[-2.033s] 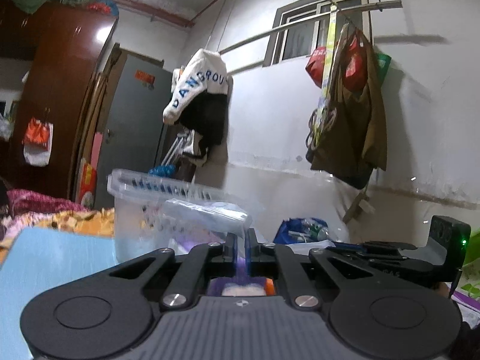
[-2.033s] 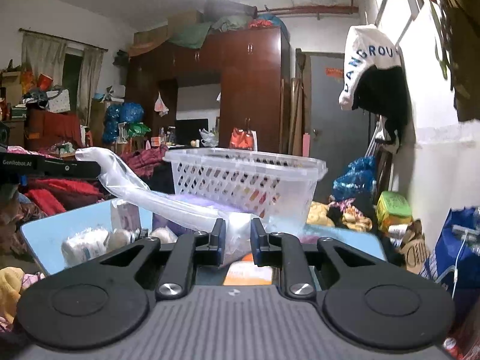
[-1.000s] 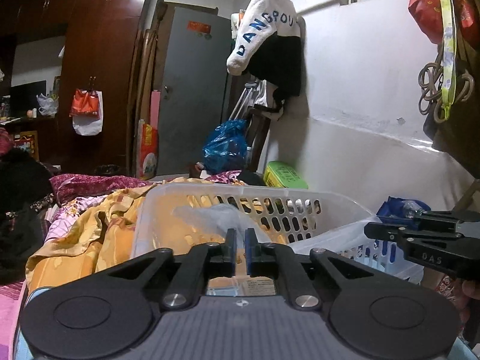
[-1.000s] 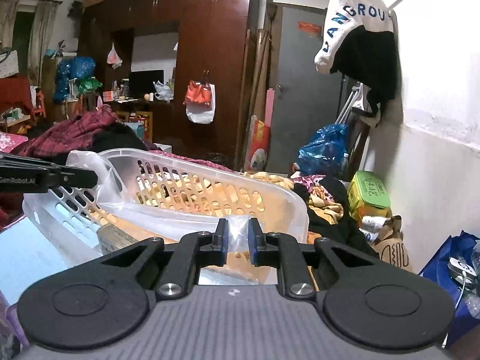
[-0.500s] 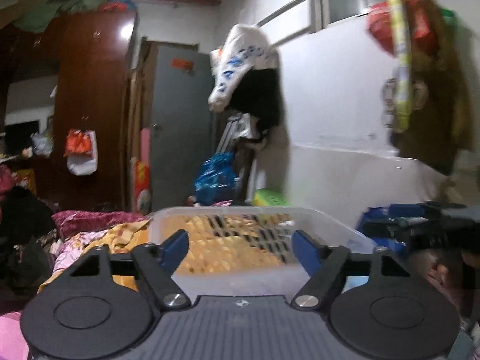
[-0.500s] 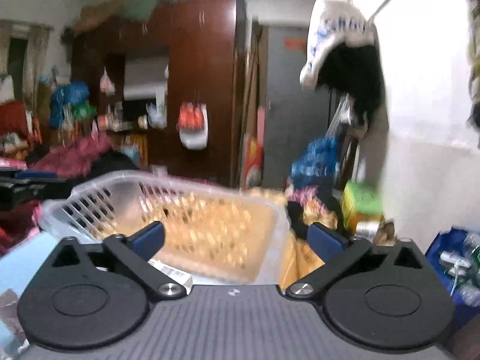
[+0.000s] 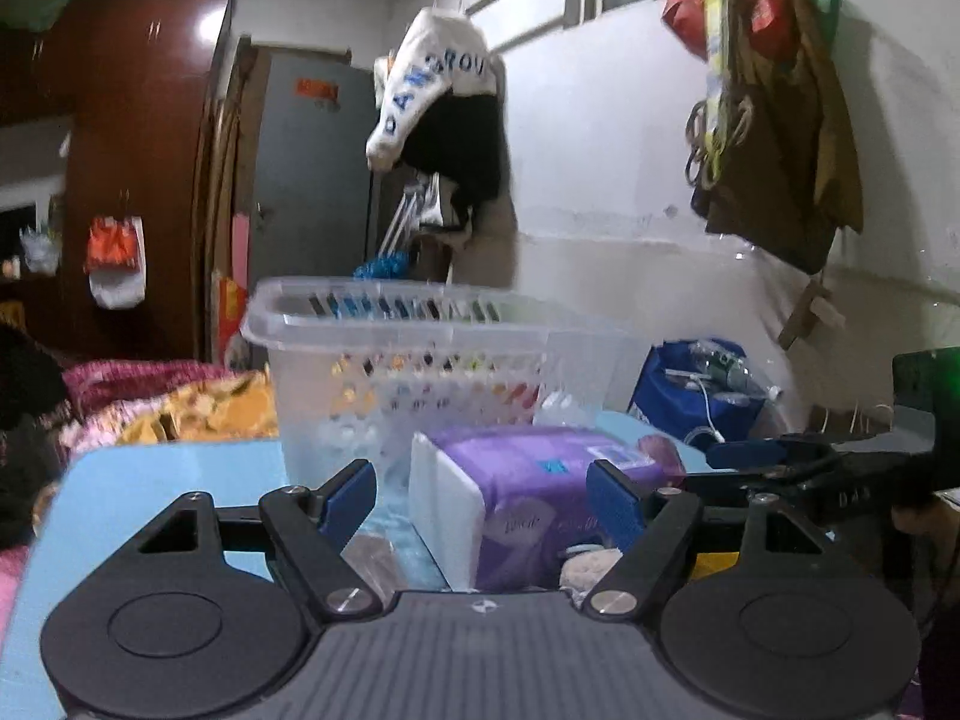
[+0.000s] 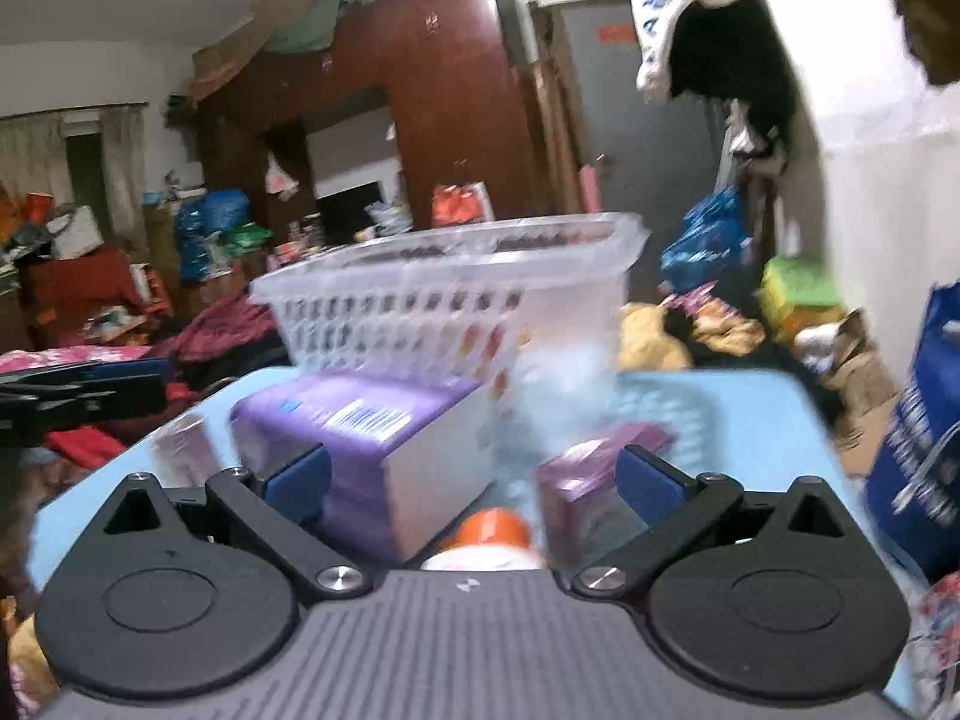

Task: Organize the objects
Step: 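Grasp the purple tissue pack with both grippers, then carry the tissue pack over the basket and open both grippers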

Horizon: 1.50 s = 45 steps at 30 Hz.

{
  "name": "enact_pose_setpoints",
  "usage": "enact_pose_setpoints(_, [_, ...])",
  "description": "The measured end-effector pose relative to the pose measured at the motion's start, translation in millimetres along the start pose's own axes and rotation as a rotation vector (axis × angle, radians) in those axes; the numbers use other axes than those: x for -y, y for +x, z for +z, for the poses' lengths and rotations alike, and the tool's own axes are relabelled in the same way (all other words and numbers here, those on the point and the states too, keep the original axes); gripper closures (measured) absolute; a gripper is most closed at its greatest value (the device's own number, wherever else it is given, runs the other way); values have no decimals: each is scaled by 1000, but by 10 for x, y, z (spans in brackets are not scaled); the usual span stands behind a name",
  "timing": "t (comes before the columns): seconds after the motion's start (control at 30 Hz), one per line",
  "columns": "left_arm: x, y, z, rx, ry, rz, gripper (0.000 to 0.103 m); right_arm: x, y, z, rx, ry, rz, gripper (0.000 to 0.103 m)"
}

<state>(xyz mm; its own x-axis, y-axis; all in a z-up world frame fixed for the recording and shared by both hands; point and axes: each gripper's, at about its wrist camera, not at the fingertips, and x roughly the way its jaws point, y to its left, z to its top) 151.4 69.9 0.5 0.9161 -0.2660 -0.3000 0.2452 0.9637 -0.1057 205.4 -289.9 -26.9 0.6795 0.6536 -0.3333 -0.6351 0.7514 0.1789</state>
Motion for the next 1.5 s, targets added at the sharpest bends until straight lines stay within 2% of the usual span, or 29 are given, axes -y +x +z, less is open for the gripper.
enact_pose_setpoints(0.17, [-22, 172, -52, -45, -5, -71, 23, -115, 173, 24, -33, -40, 26, 0])
enact_pose_setpoints(0.27, [1, 251, -114, -82, 25, -106, 23, -220, 219, -16, -44, -88, 40, 7])
enact_pose_setpoints(0.4, [29, 292, -135, -85, 47, -107, 30, -273, 241, -58, -56, -103, 69, 23])
enact_pose_setpoints(0.5, [49, 315, -124, -95, 57, -96, 44, -292, 278, -77, -67, -118, 82, 29])
enact_pose_setpoints(0.53, [71, 313, -129, -89, 72, -75, 53, -281, 281, -56, -68, -112, 101, 33])
enact_pose_setpoints(0.63, [89, 300, -139, -82, 87, -55, 58, -292, 259, -63, -64, -118, 105, 34])
enact_pose_setpoints(0.93, [132, 149, -131, -13, 81, -65, 60, -398, 120, -48, -4, -164, 85, 40])
enact_pose_setpoints(1.03, [197, 17, -85, 32, 89, -65, 60, -448, 23, -20, 31, -187, 75, 41])
enact_pose_setpoints(1.13, [287, -165, 40, 91, 104, -64, 60, -508, -120, 59, 77, -206, 71, 42])
enact_pose_setpoints(1.27, [400, -310, 404, 159, 142, -54, 60, -606, -346, 305, 150, -235, 67, 42])
enact_pose_setpoints(1.5, [428, -175, 1122, 203, 174, -41, 60, -605, -353, 978, 214, -245, 42, 43])
